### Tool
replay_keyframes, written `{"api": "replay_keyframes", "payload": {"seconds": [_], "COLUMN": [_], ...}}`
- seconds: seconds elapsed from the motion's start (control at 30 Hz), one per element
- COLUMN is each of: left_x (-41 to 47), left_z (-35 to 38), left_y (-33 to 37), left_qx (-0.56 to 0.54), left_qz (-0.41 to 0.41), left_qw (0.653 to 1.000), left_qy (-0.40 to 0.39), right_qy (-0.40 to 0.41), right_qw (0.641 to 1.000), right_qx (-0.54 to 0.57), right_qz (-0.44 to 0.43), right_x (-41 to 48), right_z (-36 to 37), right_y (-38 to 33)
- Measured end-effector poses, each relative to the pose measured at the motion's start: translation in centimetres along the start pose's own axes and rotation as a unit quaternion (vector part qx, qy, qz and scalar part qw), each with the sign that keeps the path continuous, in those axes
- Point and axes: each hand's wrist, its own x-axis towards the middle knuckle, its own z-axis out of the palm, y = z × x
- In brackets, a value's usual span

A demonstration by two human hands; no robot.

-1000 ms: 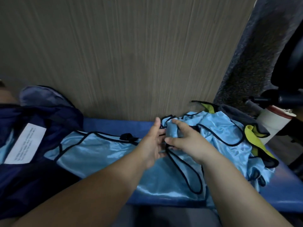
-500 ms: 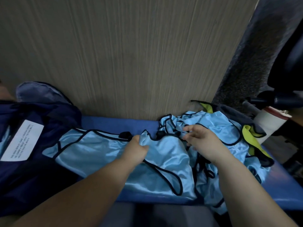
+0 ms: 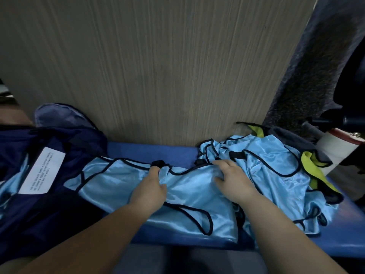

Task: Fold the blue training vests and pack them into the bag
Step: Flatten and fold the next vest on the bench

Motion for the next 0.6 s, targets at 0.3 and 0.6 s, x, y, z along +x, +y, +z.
{"api": "replay_keyframes", "payload": {"seconds": [0.3, 0.6], "left_x": [0.5, 0.9], "left_z": [-0.4, -0.1], "left_y": [-0.7, -0.8], "left_qx": [-0.075, -0.068], "left_qz": [-0.005, 0.035], "left_qw": [0.997, 0.995], "left_qy": [0.037, 0.059], "right_qy": [0.016, -0.015], "right_qw": [0.993, 0.981], "right_qx": [-0.110, -0.092], "right_qz": [0.046, 0.169], "right_x": [0.0, -0.5], "right_z": [1.1, 0.1], "right_y": [-0.4, -1.6]}}
